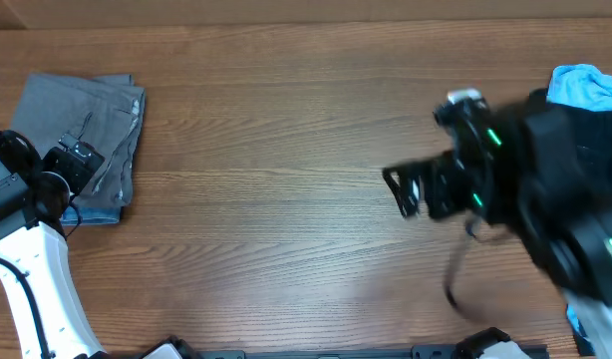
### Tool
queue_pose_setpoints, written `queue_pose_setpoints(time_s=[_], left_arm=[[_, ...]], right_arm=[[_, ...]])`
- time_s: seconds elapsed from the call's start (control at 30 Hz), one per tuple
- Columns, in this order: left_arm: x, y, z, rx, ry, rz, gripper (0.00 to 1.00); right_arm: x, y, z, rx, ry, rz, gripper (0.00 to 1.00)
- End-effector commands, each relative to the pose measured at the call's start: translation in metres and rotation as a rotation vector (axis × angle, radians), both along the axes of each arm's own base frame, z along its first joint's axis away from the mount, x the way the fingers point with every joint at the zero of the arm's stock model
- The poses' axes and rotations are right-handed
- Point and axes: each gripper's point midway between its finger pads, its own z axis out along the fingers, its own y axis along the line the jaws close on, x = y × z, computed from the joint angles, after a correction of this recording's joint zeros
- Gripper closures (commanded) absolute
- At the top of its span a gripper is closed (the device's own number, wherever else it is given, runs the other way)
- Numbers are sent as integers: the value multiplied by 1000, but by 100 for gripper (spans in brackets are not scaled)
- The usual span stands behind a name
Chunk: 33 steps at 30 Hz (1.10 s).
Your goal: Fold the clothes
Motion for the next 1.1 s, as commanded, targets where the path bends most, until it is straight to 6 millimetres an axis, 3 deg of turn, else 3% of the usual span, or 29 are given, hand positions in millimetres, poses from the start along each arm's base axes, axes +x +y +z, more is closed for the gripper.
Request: queue_pose_setpoints(time_s=[0.0,0.1,0.23,0.33,0.5,0.73,1.07], left_arm=[[2,-3,5,-11,-19,-3,0],[2,-3,5,-11,-19,-3,0],[2,-3,5,-11,-19,-3,0],[2,-3,5,-11,-19,-3,0],[2,-3,5,-11,-19,-3,0],[2,-3,5,-11,-19,-3,0],[2,-3,5,-11,-19,-3,0]], right_arm=[[-43,-21,47,76,-283,-2,0],[-68,-37,53,150,-440,-22,0],[-94,-53,35,222,-594,-46,0],[-96,-60,13,245,-673,-81,0],[-74,-63,-17,256,-763,-145,0],[-24,-71,-52,255,-885,-246,0],[-12,-74,-98,251,-907,-269,0]])
